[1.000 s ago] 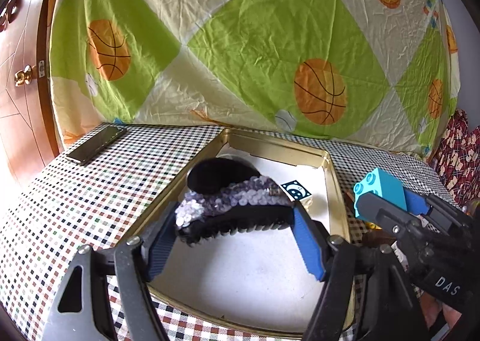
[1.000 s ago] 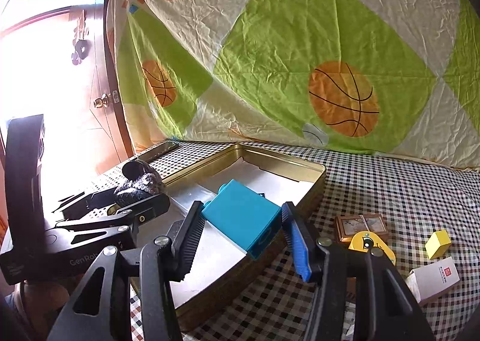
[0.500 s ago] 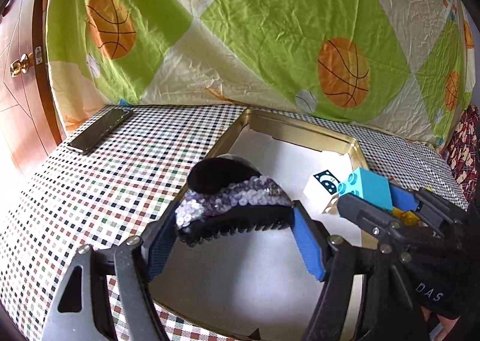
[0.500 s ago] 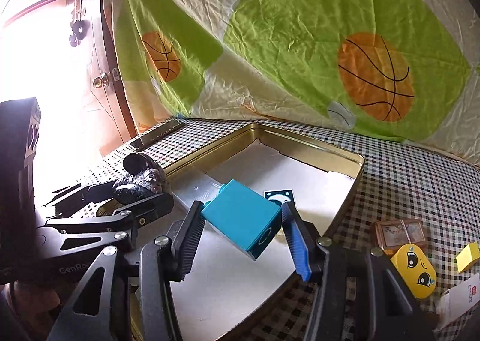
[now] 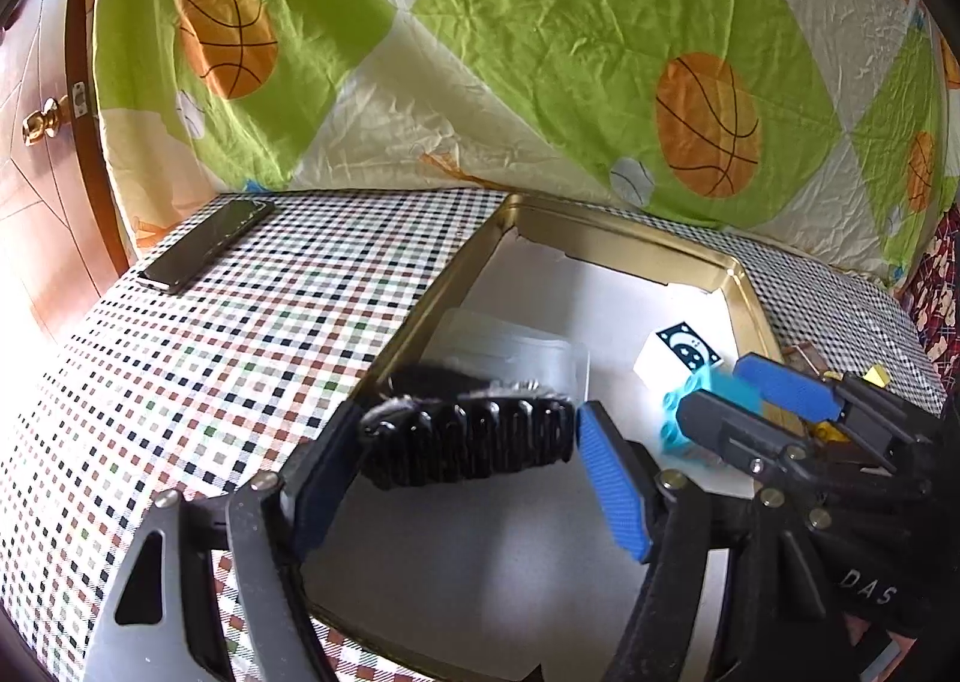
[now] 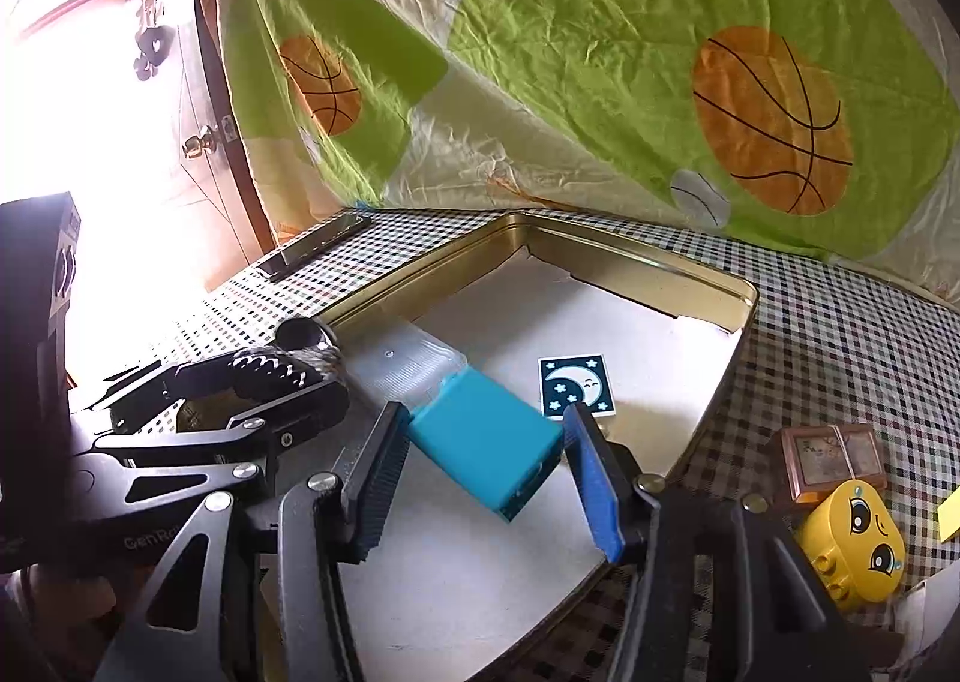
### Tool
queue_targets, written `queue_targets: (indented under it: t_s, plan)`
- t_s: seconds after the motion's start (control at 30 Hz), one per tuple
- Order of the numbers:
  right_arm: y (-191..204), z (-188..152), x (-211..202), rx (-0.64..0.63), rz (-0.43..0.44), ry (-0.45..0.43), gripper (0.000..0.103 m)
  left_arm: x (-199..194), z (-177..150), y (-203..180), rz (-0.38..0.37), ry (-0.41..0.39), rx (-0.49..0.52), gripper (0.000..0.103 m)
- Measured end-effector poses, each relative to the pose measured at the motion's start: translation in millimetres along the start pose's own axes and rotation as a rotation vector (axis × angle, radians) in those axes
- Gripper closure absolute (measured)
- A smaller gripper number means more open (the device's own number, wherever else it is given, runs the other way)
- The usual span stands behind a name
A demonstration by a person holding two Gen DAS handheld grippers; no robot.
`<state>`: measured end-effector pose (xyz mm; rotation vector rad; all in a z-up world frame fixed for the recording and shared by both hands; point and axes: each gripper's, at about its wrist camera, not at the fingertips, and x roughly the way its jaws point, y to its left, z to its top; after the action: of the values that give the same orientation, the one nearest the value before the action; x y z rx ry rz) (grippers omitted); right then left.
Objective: Organize rigid objects
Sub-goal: 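Open the left tool to drop the clip while the right lowers the blue cube into the tin, then grasp the white rounded block with the right tool while the left approaches the brown comb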
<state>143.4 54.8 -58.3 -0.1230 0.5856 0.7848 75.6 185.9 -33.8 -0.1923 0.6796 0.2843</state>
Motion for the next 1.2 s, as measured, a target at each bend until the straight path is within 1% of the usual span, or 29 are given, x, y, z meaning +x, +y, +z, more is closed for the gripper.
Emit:
queue_targets:
  t_s: [0.03,0.07,0.13,0.17,0.27,0.3,0.33,0.43,0.6,0.73,0.83,0.93,1.07,1.2]
  plan:
    - [-0.8,-0.1,-0.6,0.003,-0.003,-0.005,0.044,-1.1,-0.1,-0.2,0.006,-0.005,0.001,0.029]
    - [-2.1,-0.5,-1.9,0.009,-0.011,-0.013,0.039,-1.9,-0.2,-0.6,0.01,-0.01,0.0,0.028]
    - [-5.7,-1.5,-4.6,0.026,-0.008,-0.021,0.035,-3.3,-1.3,-0.8,0.008,-0.014,-0.004,0.024]
    - [-7.1,-2.3,-6.2,0.032,-0.003,-0.022,0.035,-3.5,-2.0,-1.2,0.006,-0.014,-0.008,0.022]
    - [-9.4,-6.0,-16.3,0.028,-0.024,-0.029,0.035,-5.4,-4.9,-5.3,0.008,-0.013,-0.004,0.01]
    - [-10.9,-8.4,-21.4,0.026,-0.037,-0.034,0.035,-6.7,-6.1,-7.3,0.009,-0.017,-0.001,0.003]
    - [-12.8,-10.7,-27.0,0.026,-0.05,-0.039,0.034,-9.0,-7.5,-9.4,0.016,-0.027,0.002,0.0]
    - [-24.4,-19.2,-46.8,0.041,-0.077,-0.059,0.034,-14.7,-10.5,-13.3,0.047,-0.053,0.015,0.0]
    - [-53.8,-32.4,-77.8,0.088,-0.14,-0.081,0.034,-19.1,-13.1,-13.4,0.038,-0.056,-0.017,0.0]
    - [-74.3,-43.2,-96.2,0.125,-0.188,-0.066,0.034,-27.7,-16.0,-20.8,0.04,-0.077,-0.02,0.0]
    - [-86.0,-54.3,-109.9,0.165,-0.244,-0.059,0.034,-33.9,-19.1,-30.4,0.029,-0.089,-0.026,0.0]
    - [-95.4,-65.0,-117.9,0.199,-0.29,-0.034,0.034,-38.4,-22.5,-44.6,0.016,-0.098,-0.017,0.0]
    - [-103.6,-75.2,-117.6,0.224,-0.314,0.021,0.034,-45.0,-26.7,-66.2,-0.003,-0.11,0.014,0.0]
    - [-107.3,-79.5,-114.4,0.233,-0.317,0.067,0.034,-49.3,-29.3,-84.3,-0.002,-0.121,0.05,0.0]
